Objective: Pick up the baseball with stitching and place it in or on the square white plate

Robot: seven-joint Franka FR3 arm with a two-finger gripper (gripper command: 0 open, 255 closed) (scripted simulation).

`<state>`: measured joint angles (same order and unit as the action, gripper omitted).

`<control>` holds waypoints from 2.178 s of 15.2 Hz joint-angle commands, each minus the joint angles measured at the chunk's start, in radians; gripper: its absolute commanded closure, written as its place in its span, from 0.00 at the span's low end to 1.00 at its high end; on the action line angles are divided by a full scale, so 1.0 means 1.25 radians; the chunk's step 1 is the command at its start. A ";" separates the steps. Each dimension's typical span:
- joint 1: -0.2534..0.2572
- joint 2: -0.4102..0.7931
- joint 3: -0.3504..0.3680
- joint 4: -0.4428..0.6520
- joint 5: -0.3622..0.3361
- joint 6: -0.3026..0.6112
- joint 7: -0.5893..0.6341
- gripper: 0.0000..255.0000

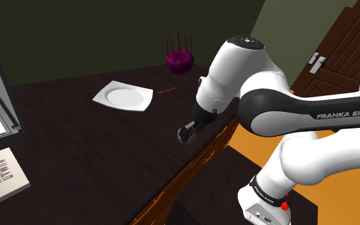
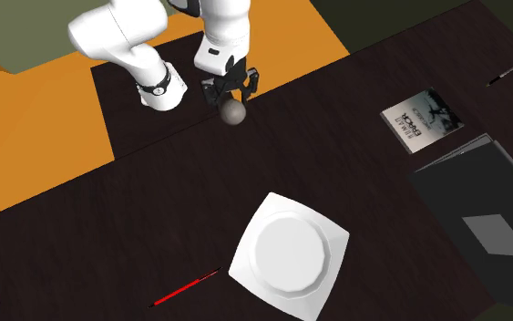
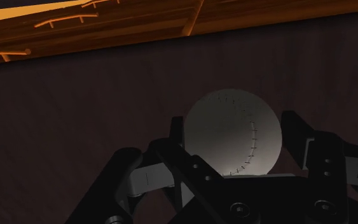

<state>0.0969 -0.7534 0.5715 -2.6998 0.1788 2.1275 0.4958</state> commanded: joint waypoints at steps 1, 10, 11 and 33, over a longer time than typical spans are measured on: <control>-0.002 -0.004 -0.006 0.020 -0.004 -0.024 -0.003 1.00; -0.007 -0.028 -0.040 0.100 -0.021 -0.126 -0.020 1.00; -0.007 -0.028 -0.041 0.103 -0.022 -0.129 -0.020 1.00; -0.240 0.702 0.030 0.708 -0.394 -0.076 0.044 1.00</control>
<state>-0.2046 0.0830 0.6109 -1.8524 -0.2875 2.0372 0.5445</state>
